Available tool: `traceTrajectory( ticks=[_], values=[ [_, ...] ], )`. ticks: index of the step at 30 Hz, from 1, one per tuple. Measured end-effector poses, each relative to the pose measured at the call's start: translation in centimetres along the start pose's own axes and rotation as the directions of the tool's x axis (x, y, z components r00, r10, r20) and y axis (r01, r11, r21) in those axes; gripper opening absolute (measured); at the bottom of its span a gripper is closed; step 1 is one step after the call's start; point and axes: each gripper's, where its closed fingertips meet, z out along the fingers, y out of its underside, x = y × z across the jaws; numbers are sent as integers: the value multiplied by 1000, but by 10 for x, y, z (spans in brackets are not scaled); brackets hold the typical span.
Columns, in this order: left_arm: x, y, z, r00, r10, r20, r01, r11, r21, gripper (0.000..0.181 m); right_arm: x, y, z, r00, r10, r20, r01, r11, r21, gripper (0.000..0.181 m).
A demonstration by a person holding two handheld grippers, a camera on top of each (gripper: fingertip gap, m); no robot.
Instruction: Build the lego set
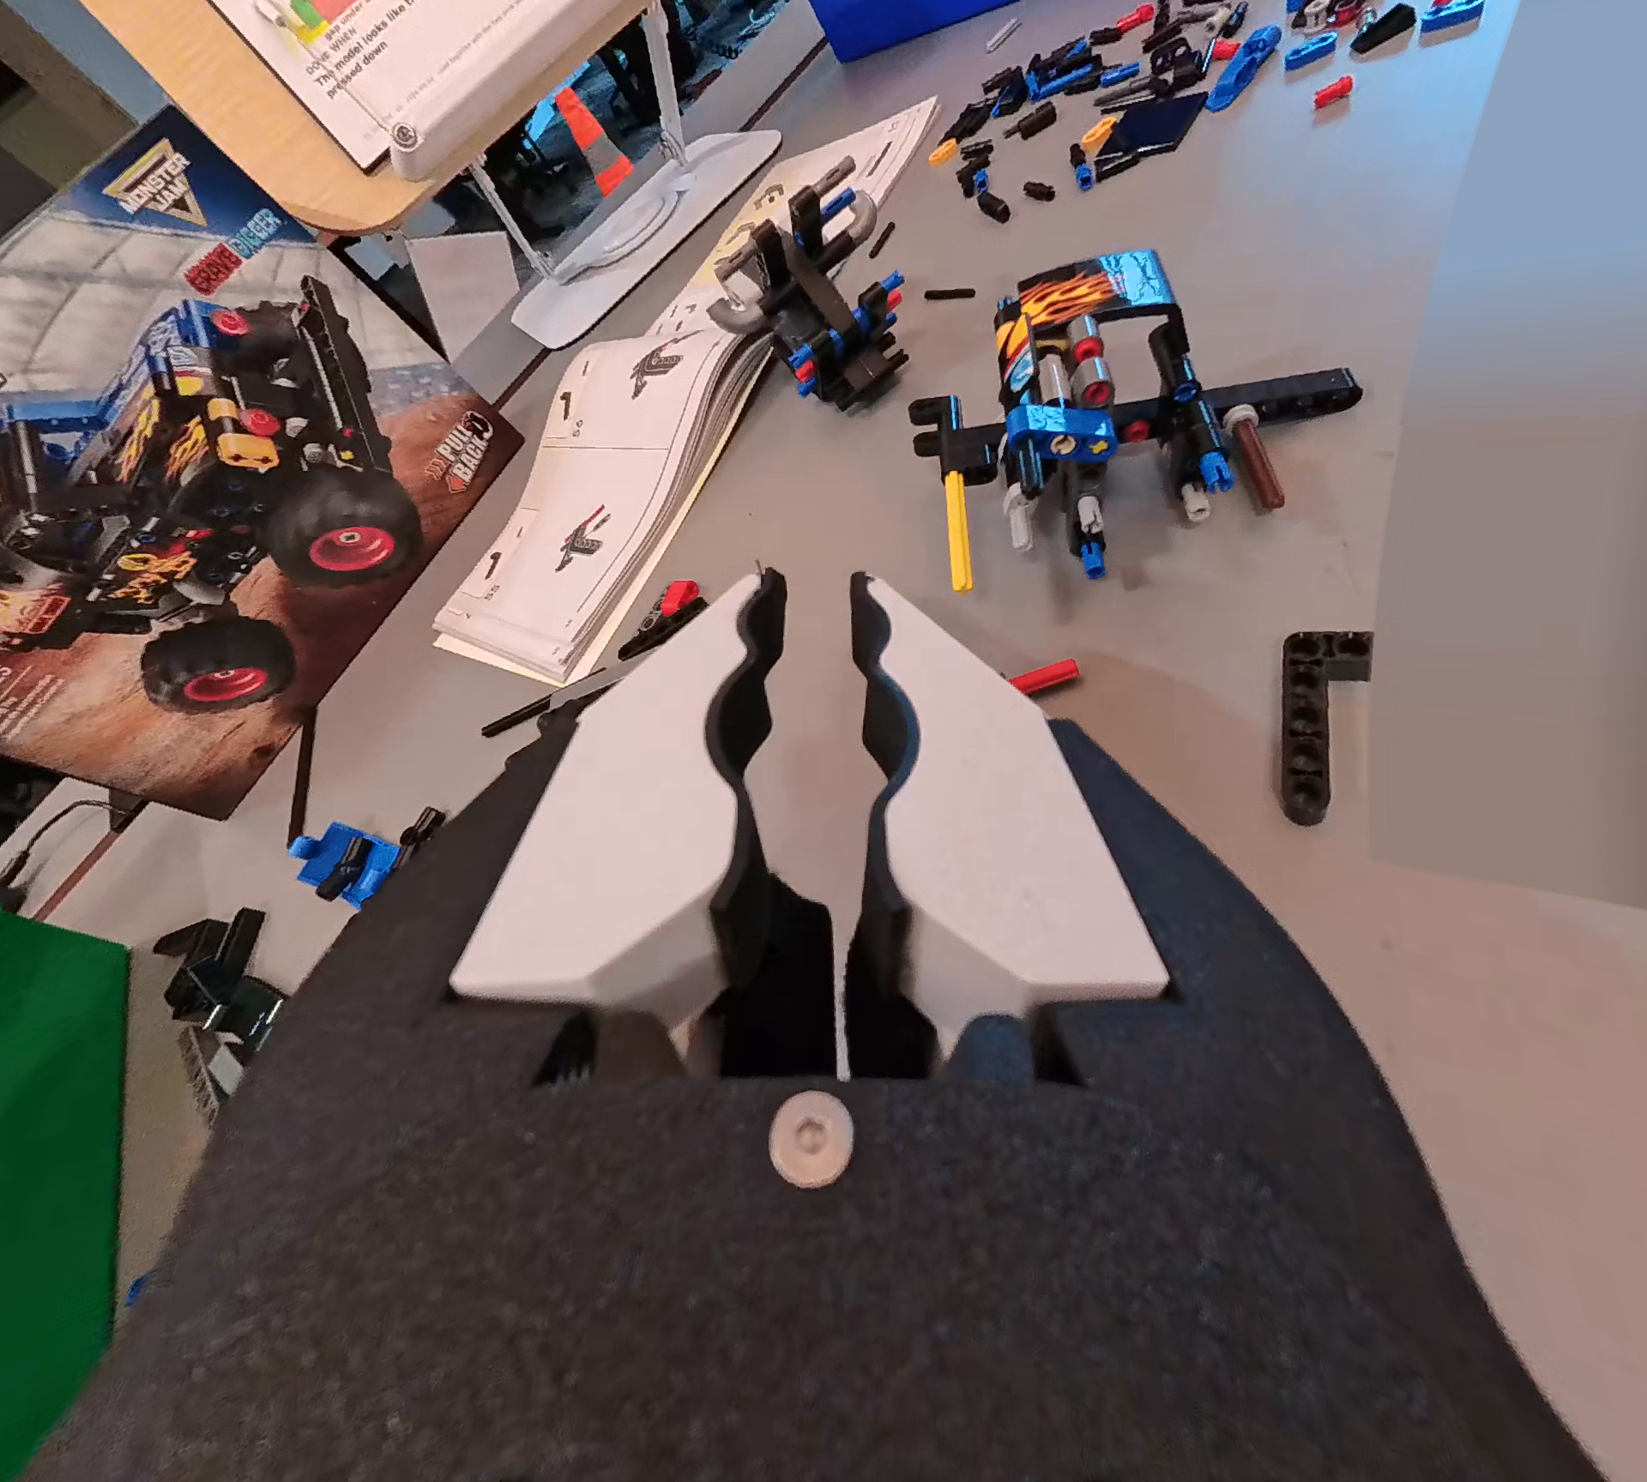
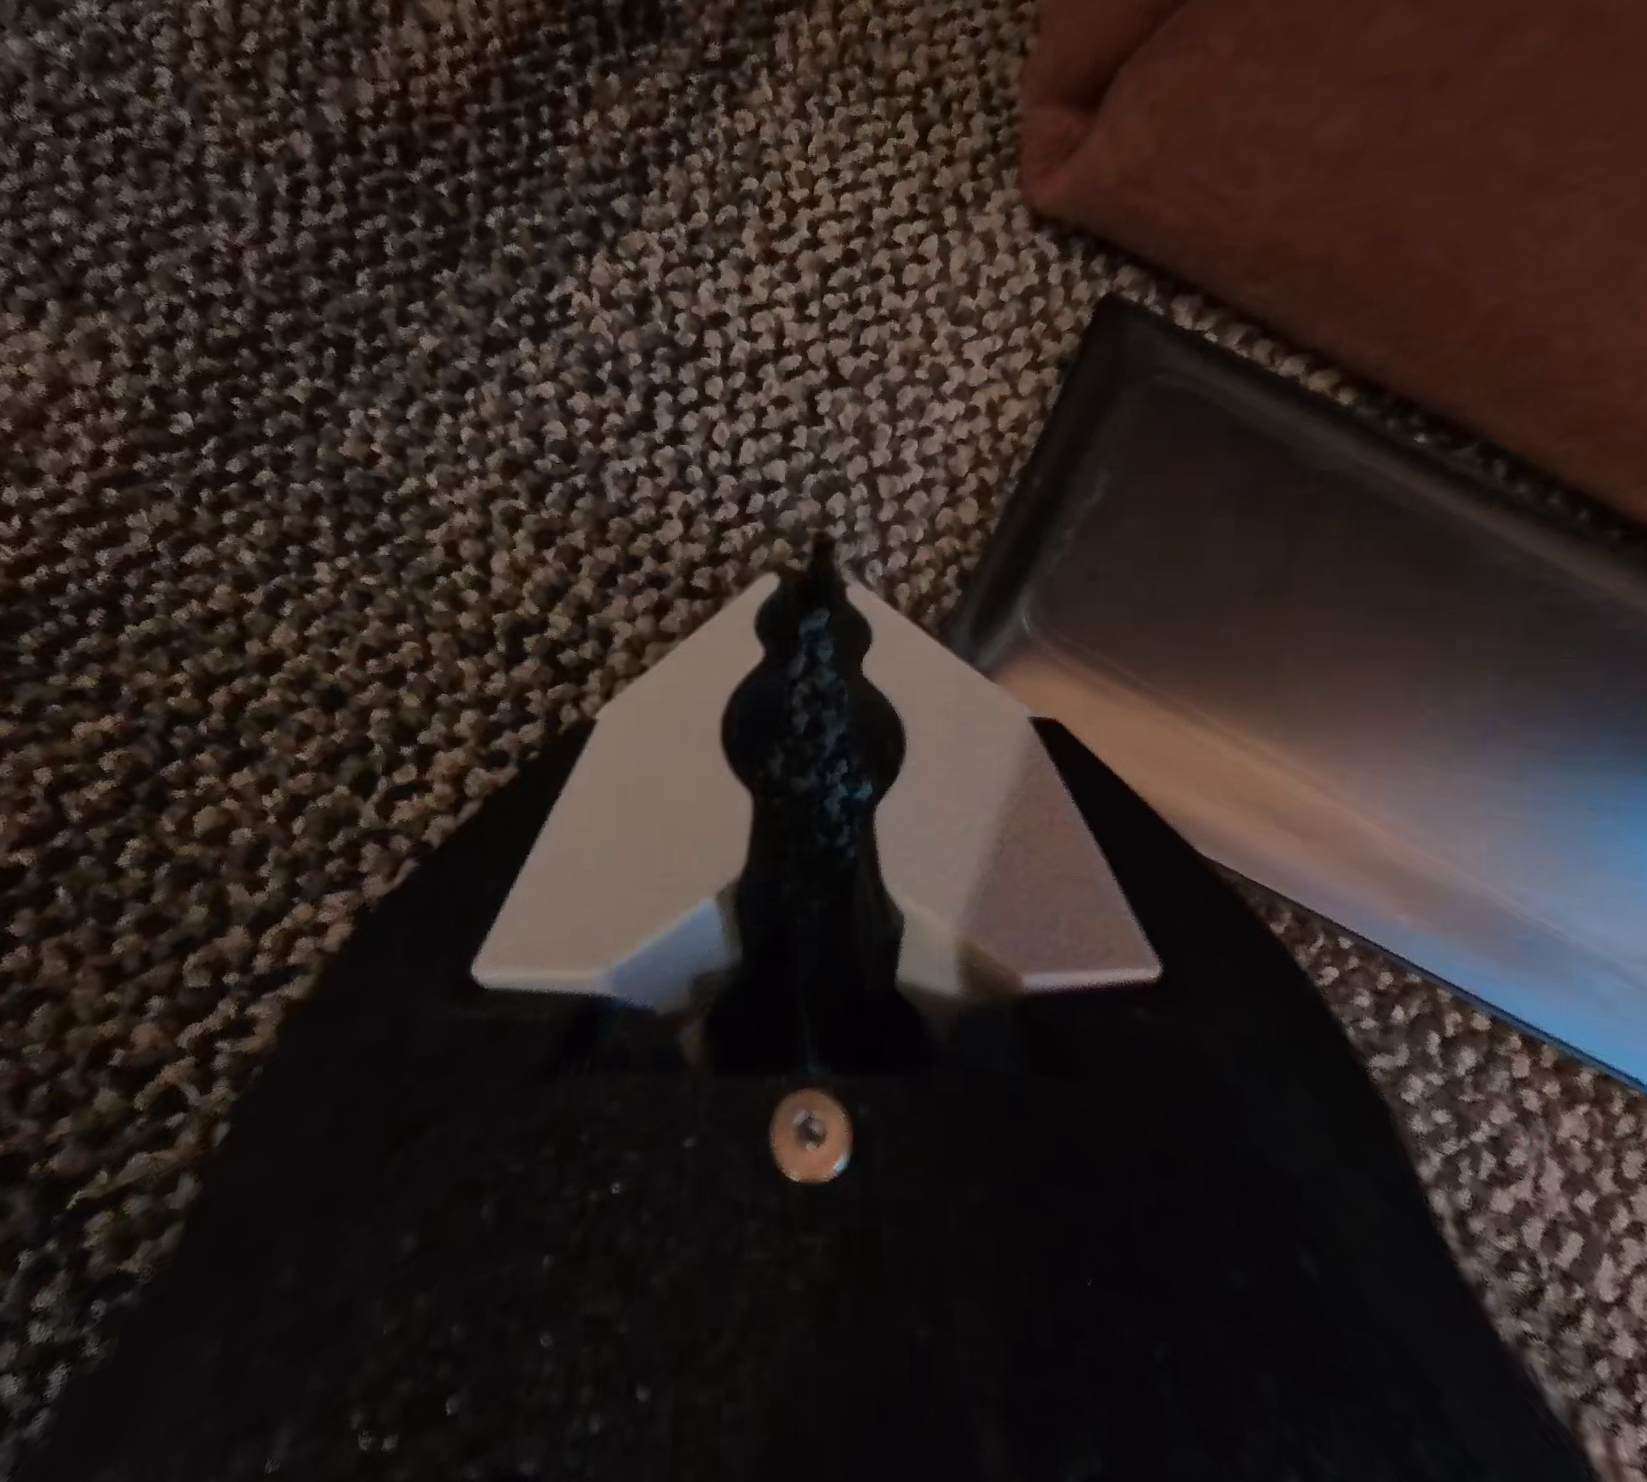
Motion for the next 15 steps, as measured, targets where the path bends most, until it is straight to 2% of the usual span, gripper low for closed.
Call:
traceTrajectory(
  ticks=[5, 8, 11, 15],
  values=[
    [-1, -1, -1, 1000, -12, 0, 12, 1000, 6, 13, 0, -10, -12, 1000, -3, 1, 3, 1000, 27, 3],
    [-1, -3, -5, 999, -31, -5, 31, 999, 22, 13, -11, -36, -41, 999, -4, 31, 3, 998, 58, 3],
    [-2, -5, -11, 998, -67, -9, 67, 997, 46, 13, -52, -87, -102, 989, -67, 131, 56, 995, 85, 3],
    [-6, -7, -17, 994, -112, -5, 112, 992, 62, 13, -147, -180, -229, 872, -377, 314, 336, 925, 176, 4]
  ],
)
